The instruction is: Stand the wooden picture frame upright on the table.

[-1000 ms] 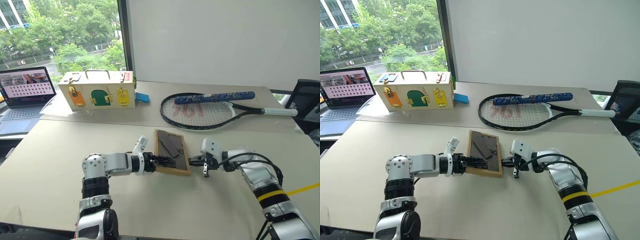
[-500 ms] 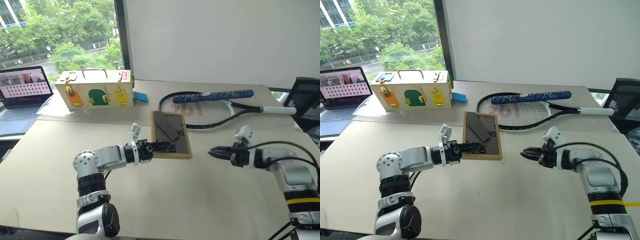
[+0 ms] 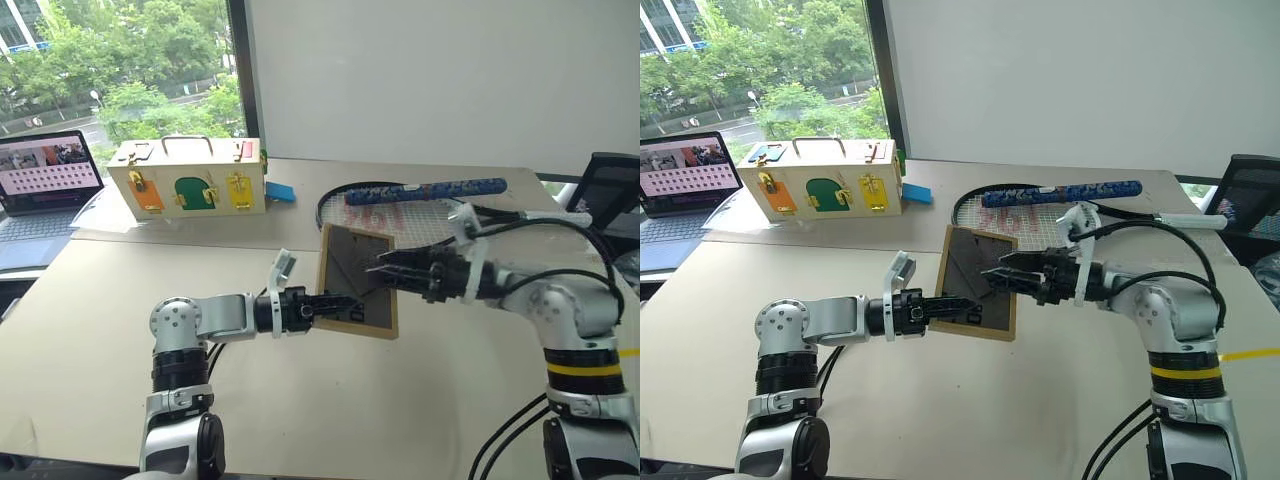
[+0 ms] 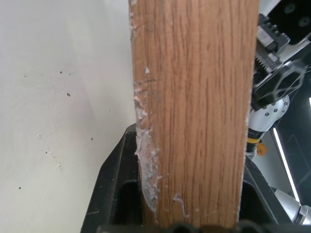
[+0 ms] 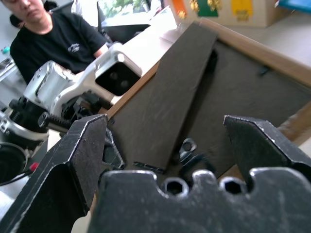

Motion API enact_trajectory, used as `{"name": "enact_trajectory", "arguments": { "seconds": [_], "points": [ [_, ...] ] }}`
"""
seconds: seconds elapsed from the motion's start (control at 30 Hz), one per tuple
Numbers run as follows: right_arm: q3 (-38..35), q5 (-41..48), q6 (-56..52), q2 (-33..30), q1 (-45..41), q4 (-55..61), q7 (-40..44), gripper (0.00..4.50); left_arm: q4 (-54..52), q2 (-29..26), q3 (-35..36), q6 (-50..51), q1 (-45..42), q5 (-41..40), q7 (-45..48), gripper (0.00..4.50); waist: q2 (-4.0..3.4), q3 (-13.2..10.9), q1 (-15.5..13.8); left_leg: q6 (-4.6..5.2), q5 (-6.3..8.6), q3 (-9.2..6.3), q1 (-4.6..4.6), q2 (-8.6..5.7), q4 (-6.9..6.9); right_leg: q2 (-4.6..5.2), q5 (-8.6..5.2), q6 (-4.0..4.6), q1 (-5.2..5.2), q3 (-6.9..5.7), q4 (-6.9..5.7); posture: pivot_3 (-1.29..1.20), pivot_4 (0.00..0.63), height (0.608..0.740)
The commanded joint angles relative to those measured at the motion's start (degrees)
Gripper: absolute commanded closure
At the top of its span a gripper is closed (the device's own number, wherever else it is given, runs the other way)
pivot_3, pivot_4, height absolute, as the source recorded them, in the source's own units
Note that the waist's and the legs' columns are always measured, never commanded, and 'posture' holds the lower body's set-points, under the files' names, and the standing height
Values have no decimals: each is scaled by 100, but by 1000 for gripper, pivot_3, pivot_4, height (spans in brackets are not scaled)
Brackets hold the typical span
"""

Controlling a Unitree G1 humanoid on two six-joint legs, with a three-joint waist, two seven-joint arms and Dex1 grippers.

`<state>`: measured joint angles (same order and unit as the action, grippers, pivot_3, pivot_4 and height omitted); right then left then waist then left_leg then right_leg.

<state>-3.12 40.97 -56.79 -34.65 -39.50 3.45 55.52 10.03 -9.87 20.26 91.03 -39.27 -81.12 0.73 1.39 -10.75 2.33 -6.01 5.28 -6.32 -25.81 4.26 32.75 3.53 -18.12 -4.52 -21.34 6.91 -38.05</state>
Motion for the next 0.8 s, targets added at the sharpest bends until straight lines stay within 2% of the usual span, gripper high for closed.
{"name": "enact_trajectory", "arguments": {
  "seconds": [0.03,0.2,0.27,0.37,0.6,0.73,0.8],
  "points": [
    [281,-157,200,222,-231,-246,29,18,-237,22,-92,-137,-71,-285,241,3380,0,0,17,0,0,0,0,0,0,0,0,0,0,-1,0,0,150,720],
    [512,-138,545,412,-255,-142,472,18,-195,-45,-73,-299,43,-386,151,3380,0,-1,18,0,0,0,-3,0,-2,0,0,0,-3,0,0,0,150,720],
    [507,-267,1202,442,-122,62,770,18,-173,-89,-43,-353,87,-413,133,3380,0,-2,-6,0,0,0,-8,0,-2,0,0,0,-5,-1,0,0,150,720],
    [215,-287,1781,549,48,157,792,18,-206,-230,-65,-369,363,-318,127,3380,-1,-1,-1,0,0,-1,-9,0,-1,0,0,0,-5,-3,2,0,150,720],
    [-159,-179,2043,492,317,457,665,18,-30,-320,28,-664,655,-601,-54,3380,-2,-2,11,0,0,-1,-7,0,-1,0,1,1,-7,-2,-4,0,150,720],
    [202,-1763,3566,131,518,-297,303,18,-208,-270,-164,-777,508,-725,-97,3380,-1,-2,-5,0,0,-1,-5,0,1,0,1,1,-5,-2,-2,0,150,720],
    [109,-2404,4501,-107,537,-954,-28,18,-100,-328,-155,-818,375,-1008,-214,3380,0,-3,-31,0,-1,-1,-6,0,3,0,1,0,-4,-2,1,0,150,720]
  ]
}}
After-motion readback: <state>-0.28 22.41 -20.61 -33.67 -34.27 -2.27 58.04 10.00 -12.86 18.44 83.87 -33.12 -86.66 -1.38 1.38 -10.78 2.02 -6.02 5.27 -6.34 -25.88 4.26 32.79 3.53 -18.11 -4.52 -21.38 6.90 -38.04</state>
